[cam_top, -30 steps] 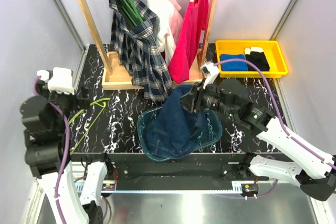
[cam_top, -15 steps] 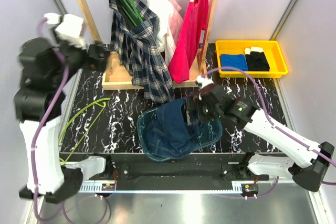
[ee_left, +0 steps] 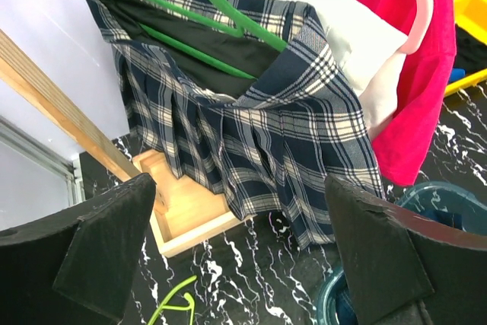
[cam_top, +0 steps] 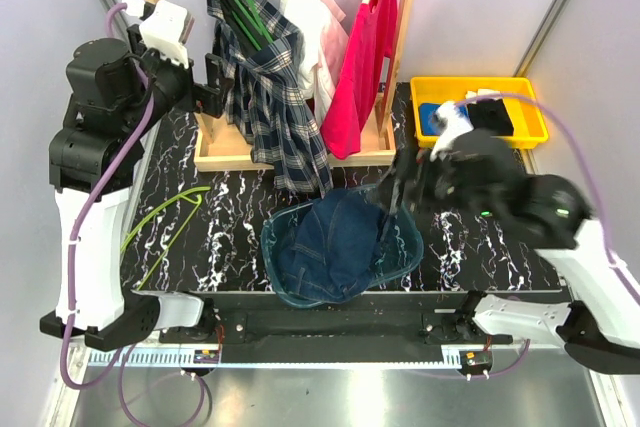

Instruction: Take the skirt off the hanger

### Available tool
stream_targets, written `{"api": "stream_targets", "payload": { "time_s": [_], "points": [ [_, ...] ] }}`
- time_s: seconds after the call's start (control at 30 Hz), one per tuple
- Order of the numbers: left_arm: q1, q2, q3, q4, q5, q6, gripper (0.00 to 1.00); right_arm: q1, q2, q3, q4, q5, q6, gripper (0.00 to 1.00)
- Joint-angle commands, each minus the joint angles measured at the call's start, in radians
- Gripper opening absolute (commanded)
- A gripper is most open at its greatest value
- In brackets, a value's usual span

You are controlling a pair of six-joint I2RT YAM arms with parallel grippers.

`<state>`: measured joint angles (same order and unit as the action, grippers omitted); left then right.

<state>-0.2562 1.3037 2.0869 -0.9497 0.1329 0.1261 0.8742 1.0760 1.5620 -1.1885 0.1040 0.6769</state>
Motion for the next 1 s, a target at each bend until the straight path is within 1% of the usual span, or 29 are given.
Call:
{"api": "stream_targets", "payload": {
  "time_s": [0.0, 0.03, 0.07, 0.1, 0.13, 0.2, 0.23, 0.43, 0.57, 0.6, 0.67, 0.73, 0.77, 0.8, 0.83, 0.87, 0.9, 0.93, 0.97],
  "points": [
    [-0.008, 0.006, 0.036, 0.035, -0.047, -0.032, 0.99, 0.006, 0.080, 0.072, 0.209, -0.176, -0.016, 1.00],
    [-0.008, 0.012, 0.036, 0.037, -0.047, -0.033, 0.99, 0.006, 0.096, 0.037, 0.301, -0.214, -0.010, 1.00],
    [-0.011, 0.015, 0.036, 0.038, -0.049, -0.031, 0.99, 0.006, 0.123, -0.005, 0.349, -0.274, -0.004, 1.00],
    [-0.012, 0.020, 0.035, 0.042, -0.053, -0.031, 0.99, 0.006, 0.134, -0.090, 0.398, -0.295, 0.001, 1.00],
    [-0.014, 0.022, 0.035, 0.042, -0.059, -0.031, 0.99, 0.006, 0.142, -0.132, 0.502, -0.344, 0.018, 1.00],
    [-0.014, 0.020, 0.033, 0.048, -0.067, -0.029, 0.99, 0.008, 0.168, -0.239, 0.600, -0.395, 0.038, 1.00],
    [-0.014, 0.019, 0.027, 0.051, -0.072, -0.028, 0.99, 0.006, 0.176, -0.272, 0.675, -0.444, 0.050, 1.00],
    [-0.014, -0.003, -0.002, 0.060, -0.090, -0.023, 0.99, 0.002, 0.301, -0.466, 0.751, -0.467, 0.020, 1.00],
    [-0.014, 0.015, 0.033, 0.052, -0.081, -0.039, 0.99, -0.001, 0.435, -0.583, 0.822, -0.483, 0.007, 1.00],
    [-0.015, 0.023, 0.057, 0.045, -0.079, -0.043, 0.99, -0.001, 0.452, -0.624, 0.863, -0.487, 0.007, 1.00],
    [-0.029, 0.055, 0.079, 0.034, -0.076, -0.055, 0.99, -0.001, 0.478, -0.657, 0.898, -0.472, 0.003, 1.00],
    [-0.054, 0.074, 0.088, 0.029, -0.087, -0.071, 0.99, 0.000, 0.478, -0.646, 0.906, -0.425, -0.026, 1.00],
    [-0.061, 0.100, 0.087, 0.029, -0.090, -0.081, 0.99, -0.001, 0.464, -0.611, 0.900, -0.408, -0.039, 1.00],
    [-0.067, 0.115, 0.093, 0.029, -0.088, -0.091, 0.99, 0.000, 0.446, -0.577, 0.850, -0.386, -0.077, 1.00],
    [-0.086, 0.132, 0.101, 0.031, -0.110, -0.100, 0.99, 0.002, 0.388, -0.538, 0.825, -0.348, -0.095, 1.00],
    [-0.094, 0.169, 0.113, 0.034, -0.124, -0.105, 0.99, 0.003, 0.350, -0.463, 0.807, -0.327, -0.109, 0.99],
    [-0.100, 0.189, 0.152, 0.040, -0.131, -0.111, 0.99, 0.003, 0.308, -0.426, 0.782, -0.287, -0.134, 1.00],
    [-0.109, 0.233, 0.179, 0.045, -0.175, -0.123, 0.99, 0.003, 0.227, -0.389, 0.768, -0.265, -0.141, 1.00],
    [-0.109, 0.258, 0.209, 0.046, -0.199, -0.123, 0.99, 0.003, 0.188, -0.319, 0.756, -0.250, -0.149, 1.00]
  ]
}}
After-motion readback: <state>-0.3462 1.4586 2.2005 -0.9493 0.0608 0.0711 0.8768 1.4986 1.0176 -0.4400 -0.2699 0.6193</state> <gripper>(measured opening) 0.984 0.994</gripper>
